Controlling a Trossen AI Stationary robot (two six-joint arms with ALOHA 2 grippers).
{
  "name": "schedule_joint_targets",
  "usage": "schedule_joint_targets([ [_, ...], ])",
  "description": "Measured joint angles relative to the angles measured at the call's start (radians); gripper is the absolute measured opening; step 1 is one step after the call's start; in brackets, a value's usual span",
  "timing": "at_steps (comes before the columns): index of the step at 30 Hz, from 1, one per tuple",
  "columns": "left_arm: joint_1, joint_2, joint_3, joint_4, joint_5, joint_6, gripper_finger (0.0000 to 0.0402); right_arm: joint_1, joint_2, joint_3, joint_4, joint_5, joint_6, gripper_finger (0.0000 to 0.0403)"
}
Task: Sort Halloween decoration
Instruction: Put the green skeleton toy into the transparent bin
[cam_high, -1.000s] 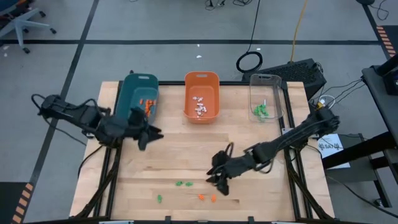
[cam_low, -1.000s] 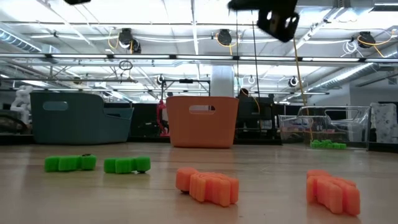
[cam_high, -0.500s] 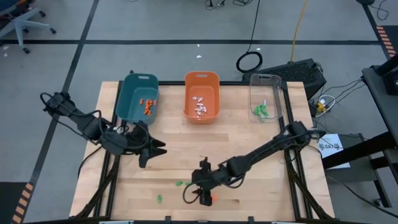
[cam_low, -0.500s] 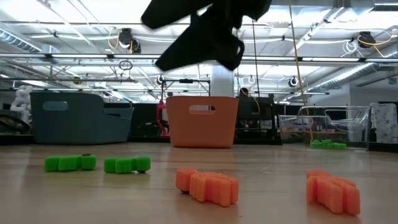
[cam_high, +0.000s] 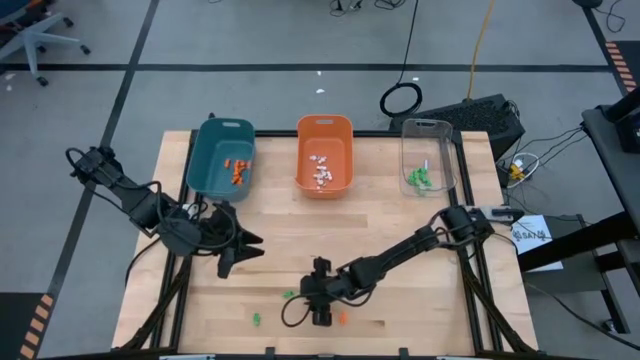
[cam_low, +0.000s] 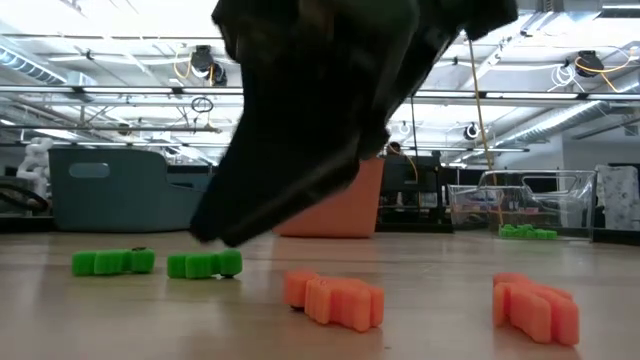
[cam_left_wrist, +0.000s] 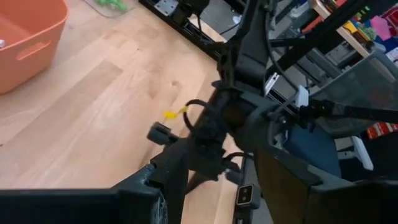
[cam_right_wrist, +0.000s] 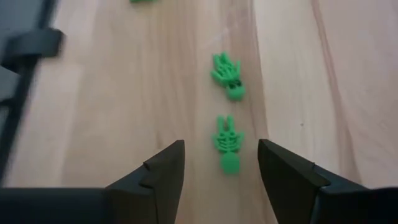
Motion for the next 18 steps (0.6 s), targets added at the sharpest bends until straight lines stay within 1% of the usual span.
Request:
schedule_joint_targets([
  [6,0.000,0.000,0.000,-0.001,0.000,0.000,0.0180,0.000,0.037,0.000,0.028,0.001,-0.034,0.0185],
  [9,0.000,0.000,0.000,-0.004,0.000,0.000,0.0180,0.000,0.040,0.002,0.030,0.001,-0.042,0.0171],
  [13,0.000,0.000,0.000,-0.018,0.000,-0.001,0.0180,-0.001,0.044,0.002,0.034,0.002,-0.054,0.0136],
  [18,0.000,0.000,0.000,-0.027,-0.001,-0.003,0.0180,-0.001,0.046,0.002,0.031,0.005,-0.057,0.0079],
])
